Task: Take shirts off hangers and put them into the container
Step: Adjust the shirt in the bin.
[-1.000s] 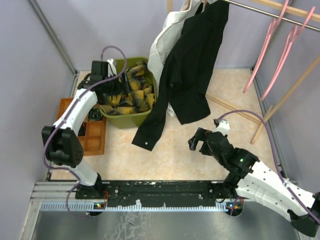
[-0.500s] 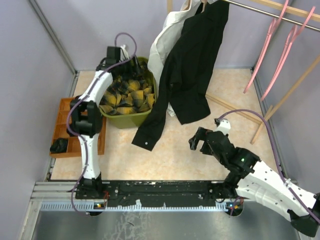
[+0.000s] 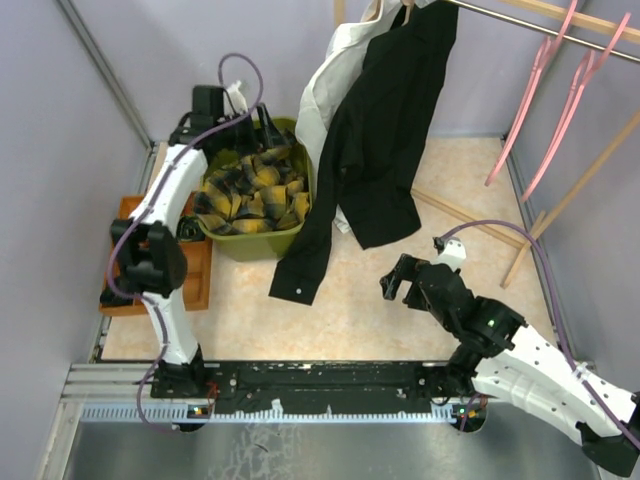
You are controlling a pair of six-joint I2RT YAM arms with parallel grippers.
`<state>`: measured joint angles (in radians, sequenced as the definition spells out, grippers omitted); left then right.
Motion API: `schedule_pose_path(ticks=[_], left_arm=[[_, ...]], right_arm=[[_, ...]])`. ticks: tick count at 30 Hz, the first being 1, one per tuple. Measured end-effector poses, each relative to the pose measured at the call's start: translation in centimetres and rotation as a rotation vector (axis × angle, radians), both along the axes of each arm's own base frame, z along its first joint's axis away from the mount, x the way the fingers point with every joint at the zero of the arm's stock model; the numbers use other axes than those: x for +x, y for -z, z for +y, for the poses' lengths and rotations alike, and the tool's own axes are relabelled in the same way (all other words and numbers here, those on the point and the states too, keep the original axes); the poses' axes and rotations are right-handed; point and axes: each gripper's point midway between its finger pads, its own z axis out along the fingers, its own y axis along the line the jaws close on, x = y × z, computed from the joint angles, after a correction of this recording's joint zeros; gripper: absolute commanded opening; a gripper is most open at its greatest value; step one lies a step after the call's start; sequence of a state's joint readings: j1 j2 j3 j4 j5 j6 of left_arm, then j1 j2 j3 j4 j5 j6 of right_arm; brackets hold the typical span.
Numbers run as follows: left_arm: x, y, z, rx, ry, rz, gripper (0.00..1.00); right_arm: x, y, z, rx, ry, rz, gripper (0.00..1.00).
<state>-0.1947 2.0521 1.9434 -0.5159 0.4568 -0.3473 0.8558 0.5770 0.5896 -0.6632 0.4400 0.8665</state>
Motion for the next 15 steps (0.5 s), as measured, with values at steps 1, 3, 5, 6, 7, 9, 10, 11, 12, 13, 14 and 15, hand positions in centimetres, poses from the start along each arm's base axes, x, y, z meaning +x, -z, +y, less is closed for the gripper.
schedule_pose_path(ticks=[1,3,5,6,7,9,10,11,12,13,14,15], left_arm=[[-0.8,-2.2,0.0,-0.011,0.017,-0.041,0.88],[-3.1,-6.6,0.2,-0.025,0.038,-0.128,0.89],[-5.9,-9.7,0.9,-0.022,0.039,-0.200,0.89],[-7.2,-10.7,1.5,-0.012,0.024,-0.226,0.89],[-8.3,-11.2,2.2,0.004,0.002,-0.242,0.89],[-10.6,-10.4,4.0,0.052,-0.067,-0.240,0.89],[-11.3,-9.7,4.8,0.075,-0.100,-0.229,0.89],[-11.9,-8.3,5.9,0.102,-0.138,-0.208,0.88],[-12.6,-6.8,7.0,0.130,-0.176,-0.179,0.88],[-13.1,-5.5,8.0,0.155,-0.208,-0.151,0.88],[-13.6,-4.0,9.1,0.180,-0.241,-0.122,0.88],[-14.0,-2.7,10.3,0.206,-0.275,-0.093,0.88]], right_arm=[[0.0,0.0,0.0,0.000,0.000,0.000,0.99],[0.0,0.1,0.0,-0.002,0.000,0.002,0.99],[-0.1,0.1,-0.1,-0.002,0.001,0.003,0.99],[-0.1,0.1,0.0,-0.001,0.000,0.003,0.99],[-0.1,0.1,0.0,0.000,0.000,0.003,0.99],[-0.1,0.0,0.0,0.001,0.000,0.003,0.99],[-0.1,0.0,0.0,0.003,-0.002,0.003,0.99],[-0.1,0.0,0.0,0.004,-0.003,0.002,0.99],[-0.1,-0.1,0.0,0.006,-0.003,0.001,0.99],[-0.1,-0.1,0.0,0.007,-0.004,0.000,0.99],[-0.1,-0.1,0.0,0.007,-0.004,0.001,0.99],[-0.1,-0.1,0.0,0.007,-0.005,0.001,0.99]])
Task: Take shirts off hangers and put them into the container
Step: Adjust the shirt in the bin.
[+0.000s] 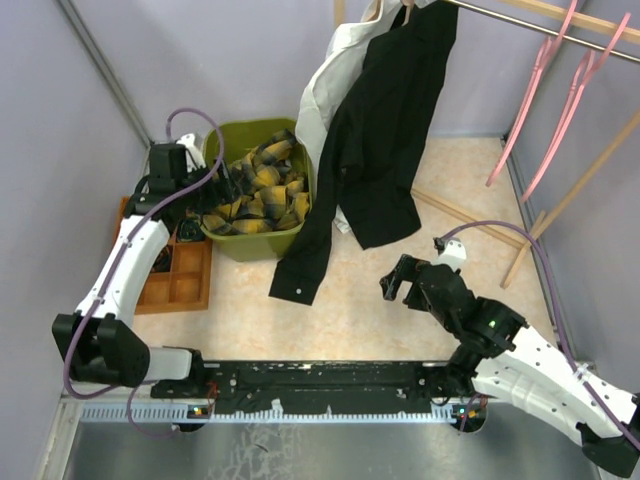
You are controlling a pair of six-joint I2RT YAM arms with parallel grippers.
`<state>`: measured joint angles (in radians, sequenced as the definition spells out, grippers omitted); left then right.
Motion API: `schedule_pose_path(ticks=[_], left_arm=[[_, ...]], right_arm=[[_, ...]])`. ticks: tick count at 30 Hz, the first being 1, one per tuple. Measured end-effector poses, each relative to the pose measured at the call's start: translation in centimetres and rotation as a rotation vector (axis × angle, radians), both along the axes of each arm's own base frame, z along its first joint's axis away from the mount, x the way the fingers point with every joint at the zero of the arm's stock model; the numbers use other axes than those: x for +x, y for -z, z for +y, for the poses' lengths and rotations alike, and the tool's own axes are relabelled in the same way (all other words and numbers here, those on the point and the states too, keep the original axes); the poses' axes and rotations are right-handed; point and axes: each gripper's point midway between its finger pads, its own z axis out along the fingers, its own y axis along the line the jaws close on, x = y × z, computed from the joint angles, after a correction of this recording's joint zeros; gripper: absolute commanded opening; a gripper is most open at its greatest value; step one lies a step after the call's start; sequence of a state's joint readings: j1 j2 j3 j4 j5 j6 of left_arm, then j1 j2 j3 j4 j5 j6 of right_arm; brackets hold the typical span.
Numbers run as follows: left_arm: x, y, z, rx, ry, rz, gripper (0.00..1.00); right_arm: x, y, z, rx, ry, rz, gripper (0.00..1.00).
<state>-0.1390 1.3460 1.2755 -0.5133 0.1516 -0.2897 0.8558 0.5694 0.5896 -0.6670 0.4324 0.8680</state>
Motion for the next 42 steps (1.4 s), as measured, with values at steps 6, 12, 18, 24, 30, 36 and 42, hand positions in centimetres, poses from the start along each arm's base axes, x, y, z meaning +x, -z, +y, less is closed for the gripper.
schedule_pose_path(ticks=[6,12,18,24,30,36,42], left_arm=[[-0.9,1.7,3.8,0.080,-0.122,0.039,0.85],[-1.2,1.9,5.5,0.141,-0.192,0.052,0.86],[-2.1,-0.6,6.9,0.166,-0.256,-0.018,0.83],[-1.9,0.1,7.3,0.177,-0.270,0.002,0.70],[-1.6,2.8,7.1,0.192,-0.250,0.089,0.60],[-1.7,3.3,7.1,0.197,-0.247,0.102,0.46],[-1.9,3.6,7.1,0.204,-0.238,0.111,0.65]], right_arm=[[-0.1,0.0,0.1,0.003,-0.005,0.002,0.99],[-0.1,0.0,0.1,0.004,-0.008,0.004,0.99],[-0.1,0.0,0.2,0.005,-0.009,0.005,0.99],[-0.1,0.0,0.2,0.005,-0.010,0.006,0.99],[-0.1,0.1,0.3,0.006,-0.012,0.007,0.99],[-0.1,0.0,0.2,0.008,-0.012,0.005,0.99],[-0.2,0.0,0.2,0.006,-0.012,0.007,0.99]])
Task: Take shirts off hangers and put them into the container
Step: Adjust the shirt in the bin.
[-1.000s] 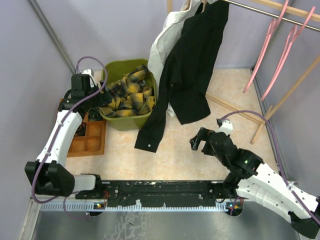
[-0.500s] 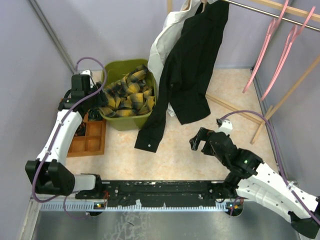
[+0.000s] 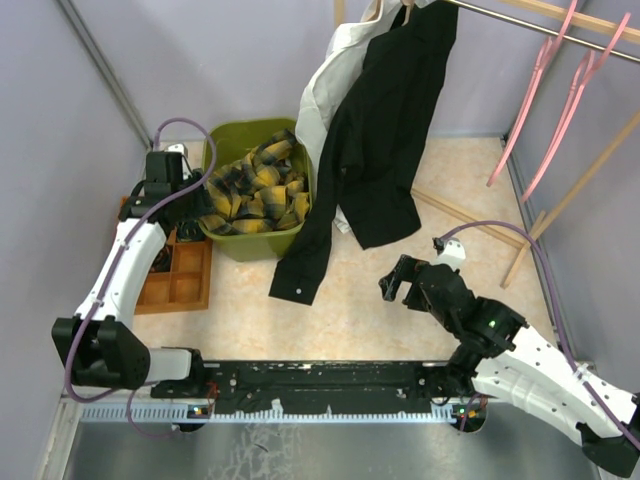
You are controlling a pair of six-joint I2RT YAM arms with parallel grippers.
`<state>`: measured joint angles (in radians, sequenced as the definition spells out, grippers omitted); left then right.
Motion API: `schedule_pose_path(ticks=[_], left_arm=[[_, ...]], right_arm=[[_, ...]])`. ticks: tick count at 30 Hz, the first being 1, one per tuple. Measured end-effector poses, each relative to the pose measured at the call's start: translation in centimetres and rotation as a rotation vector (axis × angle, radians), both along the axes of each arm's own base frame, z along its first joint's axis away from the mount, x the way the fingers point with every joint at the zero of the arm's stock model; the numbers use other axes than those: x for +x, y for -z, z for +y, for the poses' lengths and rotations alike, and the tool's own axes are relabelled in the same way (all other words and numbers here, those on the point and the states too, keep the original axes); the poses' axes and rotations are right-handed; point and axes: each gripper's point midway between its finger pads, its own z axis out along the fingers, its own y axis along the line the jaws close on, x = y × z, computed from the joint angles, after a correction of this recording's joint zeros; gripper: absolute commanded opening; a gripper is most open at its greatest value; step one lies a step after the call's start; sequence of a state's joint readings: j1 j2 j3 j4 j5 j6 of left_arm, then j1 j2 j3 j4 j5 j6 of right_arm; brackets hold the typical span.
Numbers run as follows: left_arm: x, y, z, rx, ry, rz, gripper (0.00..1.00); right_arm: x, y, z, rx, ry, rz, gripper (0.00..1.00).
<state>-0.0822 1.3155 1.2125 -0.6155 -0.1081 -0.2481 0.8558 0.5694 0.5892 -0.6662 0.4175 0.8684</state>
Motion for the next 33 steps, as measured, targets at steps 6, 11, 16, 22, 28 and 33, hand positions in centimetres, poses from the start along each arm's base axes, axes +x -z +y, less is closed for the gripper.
schedule_pose_path(ticks=[6,11,16,22,28,33], left_arm=[[-0.1,-0.7,0.6,0.022,-0.022,-0.022,0.70],[-0.3,-2.0,1.2,0.035,-0.048,-0.067,0.68],[-0.3,-1.0,1.5,0.036,-0.055,-0.041,0.57],[-0.5,1.9,1.0,0.024,-0.032,0.041,0.37],[-0.5,2.2,0.5,-0.001,-0.007,0.051,0.29],[-0.5,1.7,-0.1,-0.028,0.019,0.049,0.35]], right_arm=[[0.0,-0.1,0.0,0.010,0.004,-0.002,0.99],[0.0,-0.2,0.0,0.012,0.004,-0.003,0.99],[0.0,-0.2,0.0,0.011,0.004,-0.003,0.99],[-0.1,-0.1,-0.1,0.010,0.004,-0.001,0.99],[-0.1,-0.1,-0.1,0.013,0.008,0.002,0.99],[-0.1,-0.1,-0.1,0.014,0.008,0.003,0.99]])
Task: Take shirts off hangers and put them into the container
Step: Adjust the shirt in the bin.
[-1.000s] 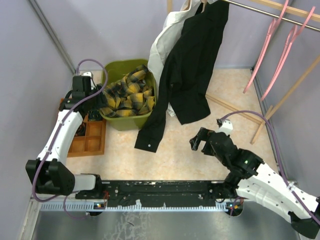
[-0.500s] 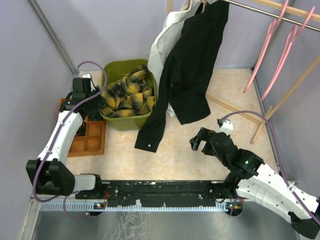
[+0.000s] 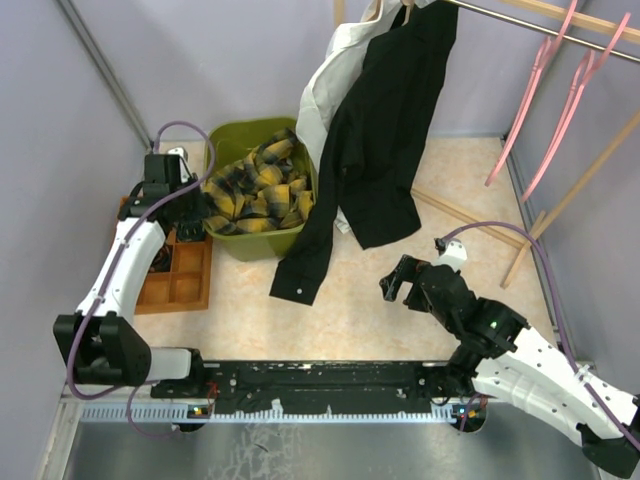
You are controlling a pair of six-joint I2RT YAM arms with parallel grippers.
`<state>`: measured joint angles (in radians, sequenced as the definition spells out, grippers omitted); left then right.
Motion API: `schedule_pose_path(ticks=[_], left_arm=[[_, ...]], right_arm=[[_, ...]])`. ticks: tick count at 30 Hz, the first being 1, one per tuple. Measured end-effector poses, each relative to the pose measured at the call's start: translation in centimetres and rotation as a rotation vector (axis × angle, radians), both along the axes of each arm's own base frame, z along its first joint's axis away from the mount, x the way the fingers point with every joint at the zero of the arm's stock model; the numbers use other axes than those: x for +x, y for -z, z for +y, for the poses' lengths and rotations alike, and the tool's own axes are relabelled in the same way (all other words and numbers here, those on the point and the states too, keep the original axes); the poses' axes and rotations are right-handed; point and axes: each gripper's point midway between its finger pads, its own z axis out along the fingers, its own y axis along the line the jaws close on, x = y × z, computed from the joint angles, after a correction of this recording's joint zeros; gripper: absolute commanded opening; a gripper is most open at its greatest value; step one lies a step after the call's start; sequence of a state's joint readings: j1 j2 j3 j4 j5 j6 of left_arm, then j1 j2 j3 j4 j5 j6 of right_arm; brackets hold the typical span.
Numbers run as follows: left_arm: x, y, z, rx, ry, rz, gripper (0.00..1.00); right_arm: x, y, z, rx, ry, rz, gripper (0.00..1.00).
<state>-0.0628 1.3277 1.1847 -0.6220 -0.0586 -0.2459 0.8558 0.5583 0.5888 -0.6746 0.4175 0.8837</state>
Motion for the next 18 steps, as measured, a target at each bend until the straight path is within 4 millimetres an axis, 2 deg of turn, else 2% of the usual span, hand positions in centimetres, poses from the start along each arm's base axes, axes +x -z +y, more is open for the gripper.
schedule_pose_path(ticks=[4,6,8,9,13,18], left_arm=[[0.7,-1.6,-0.7,-0.027,0.027,-0.040,0.41],[1.0,-2.2,-1.0,-0.039,0.040,-0.059,0.38],[1.0,-2.2,-1.2,-0.047,0.051,-0.059,0.29],[1.1,-2.0,-1.3,-0.049,0.056,-0.055,0.23],[1.2,-1.2,-2.2,-0.078,0.099,-0.028,0.12],[1.8,1.5,-4.2,-0.146,0.177,0.057,0.04]], right_arm=[[0.0,0.0,0.0,0.002,0.001,0.001,0.99],[0.0,0.0,0.0,0.002,0.001,0.001,0.99],[0.0,0.0,0.0,0.002,0.001,0.001,0.99],[0.0,0.0,0.0,0.002,0.001,0.001,0.99],[0.0,0.0,0.0,0.003,0.002,0.001,0.99],[0.0,0.0,0.0,0.003,0.002,0.000,0.99]])
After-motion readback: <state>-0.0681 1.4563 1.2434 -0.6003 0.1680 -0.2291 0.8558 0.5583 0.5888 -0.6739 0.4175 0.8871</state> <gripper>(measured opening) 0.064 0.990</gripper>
